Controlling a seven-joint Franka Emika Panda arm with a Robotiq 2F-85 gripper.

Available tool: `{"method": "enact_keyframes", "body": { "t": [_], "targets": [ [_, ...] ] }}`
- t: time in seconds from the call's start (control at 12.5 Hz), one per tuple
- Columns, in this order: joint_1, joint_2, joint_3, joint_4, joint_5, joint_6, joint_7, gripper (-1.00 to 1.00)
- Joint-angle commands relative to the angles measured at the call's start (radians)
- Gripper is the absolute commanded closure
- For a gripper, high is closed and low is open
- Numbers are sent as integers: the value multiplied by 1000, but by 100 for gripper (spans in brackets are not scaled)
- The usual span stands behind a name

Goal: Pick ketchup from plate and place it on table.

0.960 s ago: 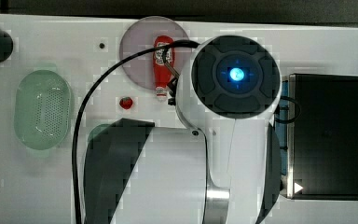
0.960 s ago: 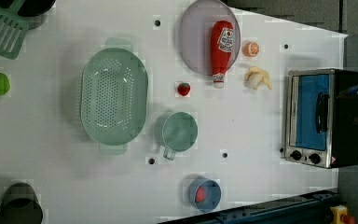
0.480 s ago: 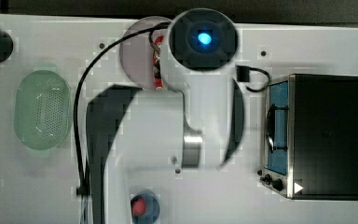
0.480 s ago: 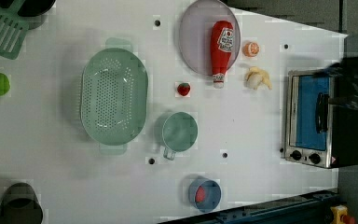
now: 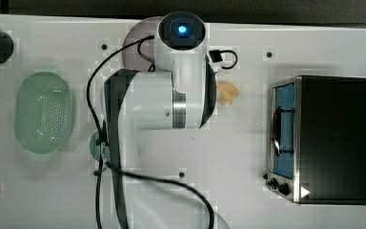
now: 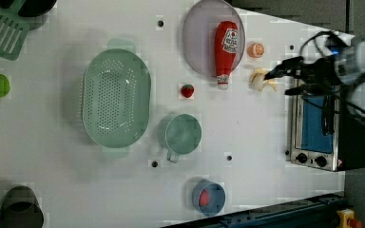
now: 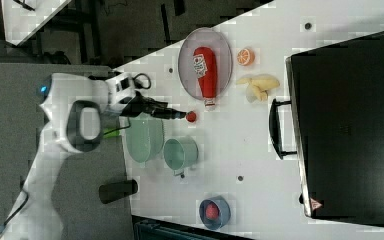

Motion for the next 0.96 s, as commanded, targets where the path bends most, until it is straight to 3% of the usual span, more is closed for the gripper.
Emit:
{"method": "enact_keyframes", "body": {
  "t": [0.08, 0.96],
  "targets": [
    [-1, 37, 0, 25, -16, 99, -242, -100],
    [51, 400, -1, 189, -99, 393, -285, -100]
  ]
}}
